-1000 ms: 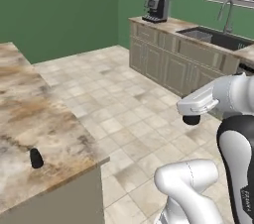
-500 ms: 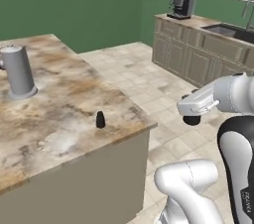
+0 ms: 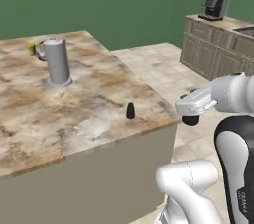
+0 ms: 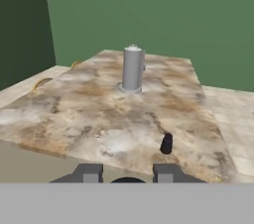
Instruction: Move the shaker and shaker from the cabinet to the dining counter.
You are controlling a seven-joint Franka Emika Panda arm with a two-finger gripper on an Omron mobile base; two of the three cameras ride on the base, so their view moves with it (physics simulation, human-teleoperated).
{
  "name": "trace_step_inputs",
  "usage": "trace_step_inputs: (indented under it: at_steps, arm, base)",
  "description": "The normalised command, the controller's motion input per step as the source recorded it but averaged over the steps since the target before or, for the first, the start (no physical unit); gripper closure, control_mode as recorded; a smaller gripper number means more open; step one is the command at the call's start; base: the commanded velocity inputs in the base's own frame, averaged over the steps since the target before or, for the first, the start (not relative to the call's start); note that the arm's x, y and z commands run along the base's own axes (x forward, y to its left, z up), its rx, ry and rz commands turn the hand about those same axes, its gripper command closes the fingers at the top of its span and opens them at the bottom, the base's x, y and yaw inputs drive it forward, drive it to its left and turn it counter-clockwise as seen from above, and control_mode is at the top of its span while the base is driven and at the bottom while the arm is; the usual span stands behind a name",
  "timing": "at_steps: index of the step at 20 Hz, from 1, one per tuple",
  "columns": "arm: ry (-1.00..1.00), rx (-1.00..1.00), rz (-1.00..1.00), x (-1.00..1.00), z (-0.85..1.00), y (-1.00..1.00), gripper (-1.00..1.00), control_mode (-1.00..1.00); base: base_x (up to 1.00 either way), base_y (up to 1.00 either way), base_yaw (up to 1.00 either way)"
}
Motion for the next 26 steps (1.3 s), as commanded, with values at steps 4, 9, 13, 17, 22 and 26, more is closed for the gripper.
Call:
trace_step_inputs:
  at_steps: [4,9,13,17,22,26]
  arm:
    - [0.0,0.0,0.0,0.0,0.0,0.0,1.0,1.0]
    - [0.0,0.0,0.0,0.0,0.0,0.0,1.0,1.0]
    - [0.0,0.0,0.0,0.0,0.0,0.0,1.0,1.0]
    - [0.0,0.0,0.0,0.0,0.0,0.0,1.0,1.0]
    - [0.0,0.0,0.0,0.0,0.0,0.0,1.0,1.0]
    - [0.0,0.0,0.0,0.0,0.0,0.0,1.0,1.0]
  base:
    - [0.0,-0.02,0.39]
    - [0.0,-0.12,0.38]
    - [0.0,-0.4,0.23]
    - [0.0,-0.64,0.04]
    - [0.0,-0.82,0.0]
    - [0.12,-0.36,0.0]
